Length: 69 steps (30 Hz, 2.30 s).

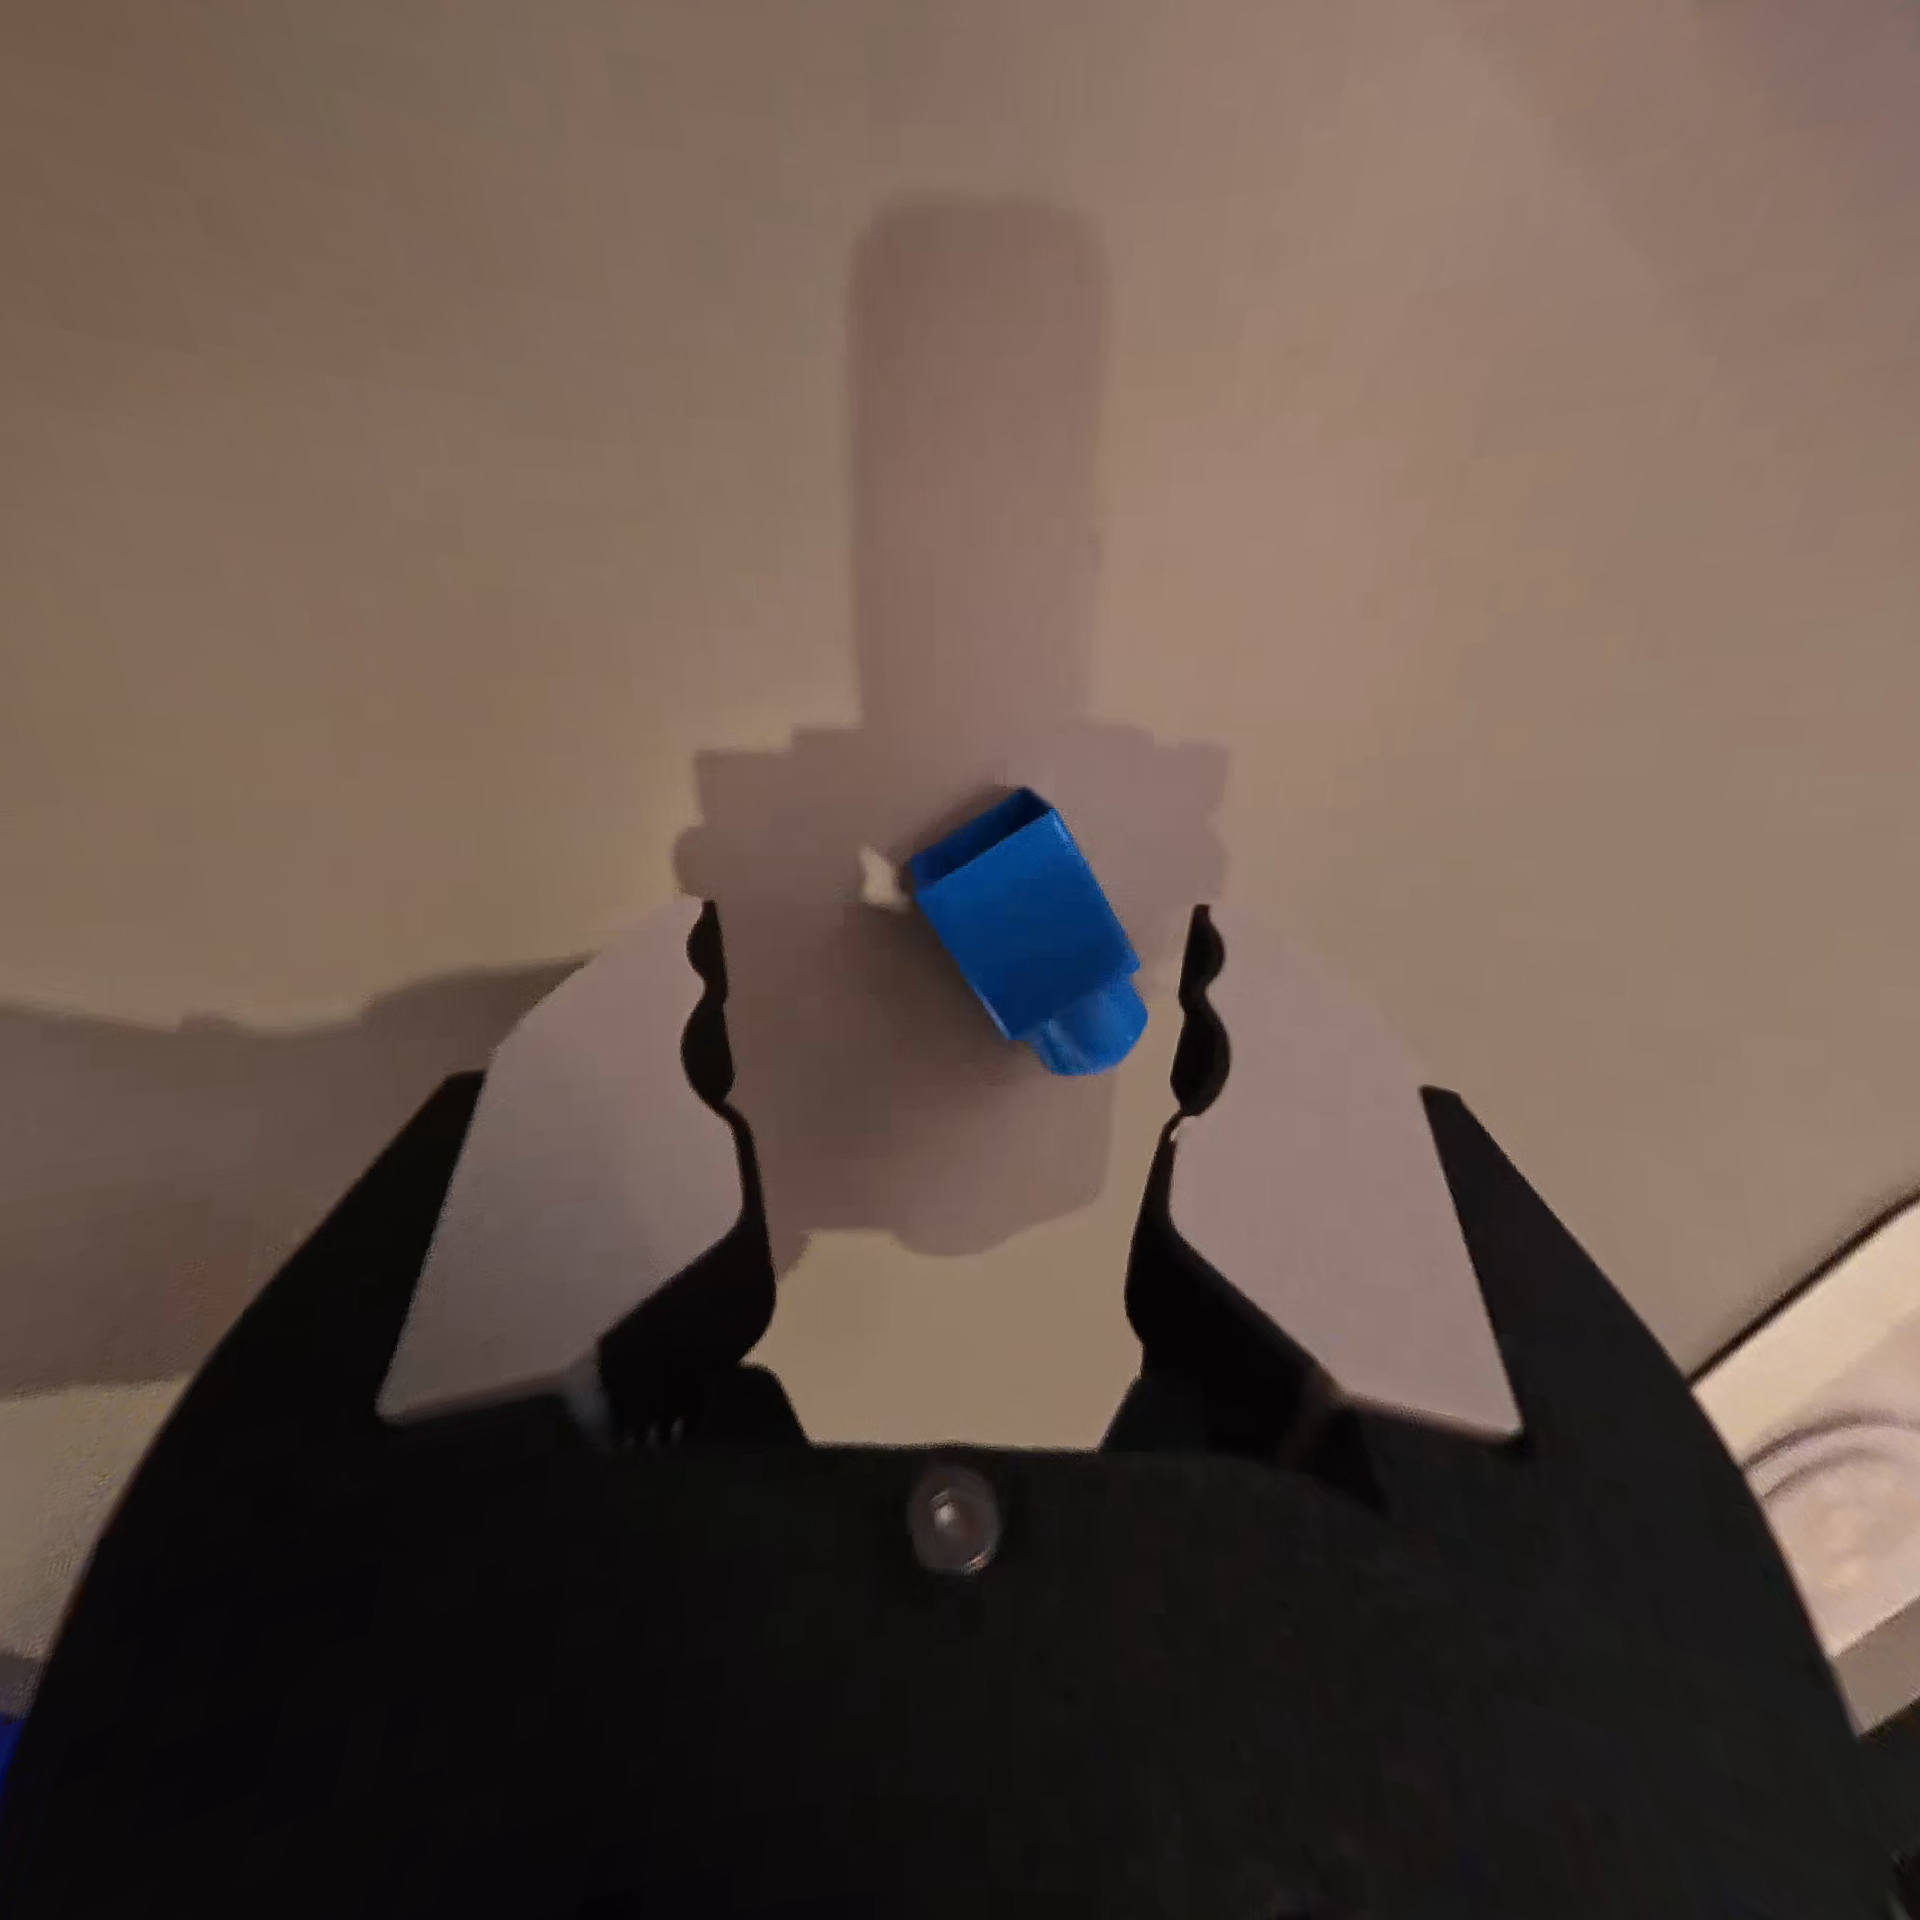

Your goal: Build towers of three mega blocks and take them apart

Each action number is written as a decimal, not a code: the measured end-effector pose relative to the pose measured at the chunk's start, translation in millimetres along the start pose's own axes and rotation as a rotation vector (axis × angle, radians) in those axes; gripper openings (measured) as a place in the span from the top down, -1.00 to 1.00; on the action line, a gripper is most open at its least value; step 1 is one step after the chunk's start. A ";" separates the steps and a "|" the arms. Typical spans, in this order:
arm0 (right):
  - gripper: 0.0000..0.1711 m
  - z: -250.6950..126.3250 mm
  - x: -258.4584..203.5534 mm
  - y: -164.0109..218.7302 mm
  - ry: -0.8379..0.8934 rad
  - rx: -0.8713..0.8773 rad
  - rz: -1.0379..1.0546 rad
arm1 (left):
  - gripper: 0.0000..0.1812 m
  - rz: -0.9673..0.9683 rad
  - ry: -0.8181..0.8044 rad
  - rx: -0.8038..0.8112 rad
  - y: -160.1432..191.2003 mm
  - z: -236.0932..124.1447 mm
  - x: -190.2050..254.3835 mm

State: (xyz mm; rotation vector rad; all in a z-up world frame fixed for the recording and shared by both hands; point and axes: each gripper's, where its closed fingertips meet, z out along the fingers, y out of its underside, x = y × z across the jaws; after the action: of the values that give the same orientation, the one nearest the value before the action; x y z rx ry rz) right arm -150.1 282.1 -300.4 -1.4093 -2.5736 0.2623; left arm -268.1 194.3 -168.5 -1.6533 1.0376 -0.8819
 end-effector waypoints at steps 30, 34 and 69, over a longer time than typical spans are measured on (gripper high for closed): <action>0.57 -164.2 -226.6 377.1 0.516 -0.028 1.811 | 0.04 0.041 0.115 -0.027 -1.4 31.5 21.9; 0.03 -155.2 -229.6 379.4 0.569 0.021 1.817 | 0.04 0.037 0.081 -0.027 -4.6 21.4 16.7; 0.03 -98.6 -143.0 47.9 0.681 0.597 1.279 | 0.11 -0.480 -0.837 -0.226 118.2 -149.7 -206.2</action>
State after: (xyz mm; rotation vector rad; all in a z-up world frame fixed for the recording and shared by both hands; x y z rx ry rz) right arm -10.8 192.7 -229.3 -2.1099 -0.7246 0.5201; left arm -507.4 312.1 -256.7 -2.2178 0.1608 -0.2740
